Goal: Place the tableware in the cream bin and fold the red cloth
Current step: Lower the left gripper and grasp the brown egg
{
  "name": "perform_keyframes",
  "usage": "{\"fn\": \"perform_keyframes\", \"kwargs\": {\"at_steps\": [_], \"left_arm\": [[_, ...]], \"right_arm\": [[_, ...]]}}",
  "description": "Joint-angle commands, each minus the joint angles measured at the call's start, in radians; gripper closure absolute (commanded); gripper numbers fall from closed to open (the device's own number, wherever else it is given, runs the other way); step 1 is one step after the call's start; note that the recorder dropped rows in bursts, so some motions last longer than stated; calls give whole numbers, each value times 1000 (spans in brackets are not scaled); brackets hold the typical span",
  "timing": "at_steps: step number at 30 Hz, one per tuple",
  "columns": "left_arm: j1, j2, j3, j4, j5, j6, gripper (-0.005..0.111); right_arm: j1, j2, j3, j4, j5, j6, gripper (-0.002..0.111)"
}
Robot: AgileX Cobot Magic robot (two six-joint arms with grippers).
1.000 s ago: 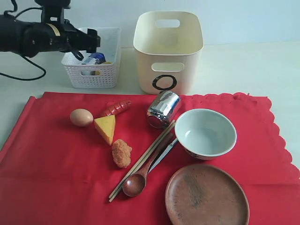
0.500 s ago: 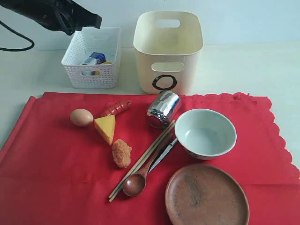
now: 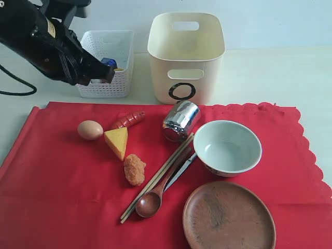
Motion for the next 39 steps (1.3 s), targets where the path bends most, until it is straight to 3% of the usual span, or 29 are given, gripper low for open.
{"fn": "perform_keyframes", "kwargs": {"at_steps": [1,7,10,18,23,30,39], "left_arm": [[-4,0,41,-3,-15,-23,106],[-4,31,73,-3,-69,-81,106],[-4,66,73,0,-80,-108,100],[25,185,73,5,-92,-157,43],[51,202,73,10,-110,-157,23],[90,251,73,8,-167,-157,19],[90,329,73,2,-211,-187,19]], "right_arm": [[-3,-3,3,-9,-4,-3,108],[-3,-3,3,-9,-4,-3,108],[-3,-3,3,-9,-4,-3,108],[-3,-3,3,-9,-4,-3,108],[-3,-3,3,-9,-4,-3,108],[-3,-3,3,-9,-4,-3,108],[-3,-3,3,-9,-4,-3,108]]}}
